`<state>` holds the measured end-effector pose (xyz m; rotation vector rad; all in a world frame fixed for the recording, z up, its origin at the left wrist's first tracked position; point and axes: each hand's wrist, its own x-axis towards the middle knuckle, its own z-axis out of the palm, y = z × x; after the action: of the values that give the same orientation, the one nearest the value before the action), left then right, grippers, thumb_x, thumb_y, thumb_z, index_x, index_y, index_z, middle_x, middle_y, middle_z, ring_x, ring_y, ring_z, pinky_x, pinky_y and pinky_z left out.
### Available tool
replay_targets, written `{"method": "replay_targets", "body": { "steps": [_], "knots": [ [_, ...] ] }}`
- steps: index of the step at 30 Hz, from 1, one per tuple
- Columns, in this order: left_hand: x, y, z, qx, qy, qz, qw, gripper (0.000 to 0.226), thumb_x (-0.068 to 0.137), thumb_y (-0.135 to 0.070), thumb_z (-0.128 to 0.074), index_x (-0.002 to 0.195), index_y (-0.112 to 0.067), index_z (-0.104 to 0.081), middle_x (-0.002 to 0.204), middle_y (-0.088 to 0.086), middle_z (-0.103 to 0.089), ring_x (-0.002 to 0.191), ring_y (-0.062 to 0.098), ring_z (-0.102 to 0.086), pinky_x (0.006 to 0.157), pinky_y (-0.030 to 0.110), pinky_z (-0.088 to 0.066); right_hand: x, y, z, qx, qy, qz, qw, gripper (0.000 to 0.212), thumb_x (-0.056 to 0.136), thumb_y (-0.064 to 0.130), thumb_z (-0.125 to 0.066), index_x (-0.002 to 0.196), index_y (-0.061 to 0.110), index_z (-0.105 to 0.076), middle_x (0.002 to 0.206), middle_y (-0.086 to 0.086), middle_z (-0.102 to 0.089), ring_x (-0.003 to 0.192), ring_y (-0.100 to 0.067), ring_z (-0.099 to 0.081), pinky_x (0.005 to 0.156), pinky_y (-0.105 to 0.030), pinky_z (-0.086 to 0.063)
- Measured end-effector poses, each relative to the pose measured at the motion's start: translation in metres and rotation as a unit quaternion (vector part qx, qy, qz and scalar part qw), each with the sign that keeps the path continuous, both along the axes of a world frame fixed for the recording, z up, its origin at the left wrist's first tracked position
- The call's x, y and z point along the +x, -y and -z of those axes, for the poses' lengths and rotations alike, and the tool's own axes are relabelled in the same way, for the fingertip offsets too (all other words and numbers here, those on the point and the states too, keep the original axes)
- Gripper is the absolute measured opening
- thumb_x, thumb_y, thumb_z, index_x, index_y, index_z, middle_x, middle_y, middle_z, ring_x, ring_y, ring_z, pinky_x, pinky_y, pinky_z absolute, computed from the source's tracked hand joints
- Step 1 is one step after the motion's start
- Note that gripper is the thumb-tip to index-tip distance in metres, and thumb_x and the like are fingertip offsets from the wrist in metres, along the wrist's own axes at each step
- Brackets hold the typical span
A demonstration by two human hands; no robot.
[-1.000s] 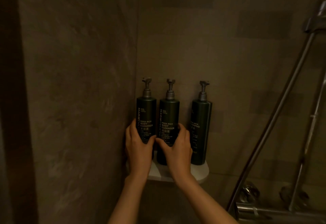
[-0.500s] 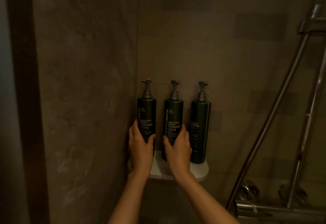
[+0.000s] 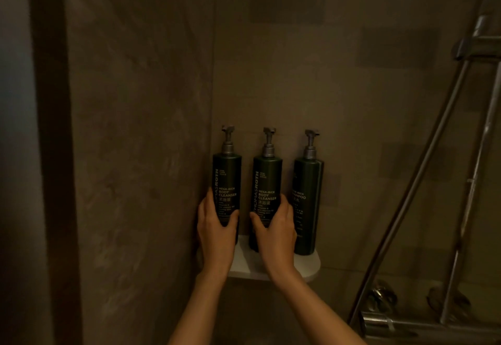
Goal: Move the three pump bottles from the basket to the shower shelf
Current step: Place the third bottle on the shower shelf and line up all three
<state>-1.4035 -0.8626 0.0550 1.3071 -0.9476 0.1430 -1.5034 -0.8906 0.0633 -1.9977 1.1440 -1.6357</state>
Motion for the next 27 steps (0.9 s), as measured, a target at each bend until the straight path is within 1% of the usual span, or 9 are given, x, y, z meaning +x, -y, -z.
{"method": "replay_targets", "body": {
  "steps": [2,6,8,12,17,21,27],
  "knots": [
    [-0.0001,0.0009,0.0009,0.002,-0.002,0.005,1.000,0.073,0.083,-0.012,-0.066,0.146,-0.016,-0.029,0.141,0.009,-0.044,0.126,0.022,-0.046,0.102,0.031,-0.036,-0.0006,0.0007,-0.0002,0.000,-0.006,-0.002,1.000,0.070,0.087,0.027,-0.065,0.144,0.011,-0.028,0.140,-0.006,-0.044,0.127,-0.018,-0.044,0.097,-0.019,-0.028],
    [0.0001,0.0023,-0.0010,0.003,-0.012,0.005,1.000,0.073,0.081,-0.010,-0.069,0.144,-0.015,-0.033,0.138,0.009,-0.046,0.124,0.022,-0.047,0.099,0.029,-0.037,-0.0007,0.0021,-0.0001,-0.003,-0.006,-0.001,1.000,0.069,0.087,0.025,-0.065,0.144,0.011,-0.029,0.138,-0.008,-0.046,0.126,-0.020,-0.046,0.098,-0.021,-0.031],
    [0.0006,0.0015,-0.0009,-0.001,-0.006,0.001,1.000,0.073,0.080,-0.011,-0.070,0.144,-0.015,-0.034,0.137,0.009,-0.047,0.122,0.022,-0.048,0.098,0.030,-0.038,-0.0008,0.0019,-0.0003,-0.001,-0.002,-0.003,1.000,0.069,0.087,0.025,-0.065,0.144,0.011,-0.029,0.138,-0.007,-0.046,0.126,-0.019,-0.046,0.099,-0.021,-0.032],
    [0.0006,0.0005,0.0002,-0.011,0.007,-0.003,1.000,0.072,0.082,-0.012,-0.068,0.144,-0.015,-0.034,0.137,0.009,-0.048,0.123,0.021,-0.049,0.101,0.033,-0.041,-0.0006,0.0022,0.0002,0.002,-0.001,-0.011,1.000,0.070,0.087,0.026,-0.065,0.144,0.011,-0.028,0.140,-0.007,-0.044,0.127,-0.018,-0.045,0.097,-0.019,-0.029],
    [0.0009,0.0014,-0.0013,-0.013,0.004,-0.002,1.000,0.071,0.081,-0.009,-0.069,0.144,-0.014,-0.035,0.136,0.010,-0.049,0.122,0.022,-0.050,0.099,0.029,-0.039,0.0004,0.0035,0.0006,-0.004,-0.004,-0.004,1.000,0.070,0.087,0.024,-0.065,0.145,0.011,-0.028,0.140,-0.008,-0.045,0.127,-0.020,-0.045,0.099,-0.021,-0.031],
    [0.0002,0.0009,-0.0006,-0.015,0.008,-0.001,1.000,0.071,0.081,-0.009,-0.068,0.144,-0.015,-0.035,0.135,0.009,-0.049,0.121,0.021,-0.050,0.098,0.027,-0.038,-0.0005,0.0025,0.0008,-0.008,-0.006,-0.005,1.000,0.070,0.087,0.025,-0.065,0.144,0.011,-0.028,0.140,-0.008,-0.045,0.127,-0.019,-0.045,0.098,-0.019,-0.029],
    [0.0019,0.0012,-0.0009,-0.012,0.008,-0.002,1.000,0.071,0.080,-0.009,-0.069,0.143,-0.013,-0.036,0.136,0.011,-0.049,0.123,0.023,-0.049,0.098,0.027,-0.036,0.0001,0.0038,0.0012,-0.009,-0.009,-0.009,1.000,0.069,0.087,0.026,-0.065,0.144,0.011,-0.028,0.139,-0.007,-0.045,0.126,-0.018,-0.045,0.097,-0.019,-0.030]
  ]
}}
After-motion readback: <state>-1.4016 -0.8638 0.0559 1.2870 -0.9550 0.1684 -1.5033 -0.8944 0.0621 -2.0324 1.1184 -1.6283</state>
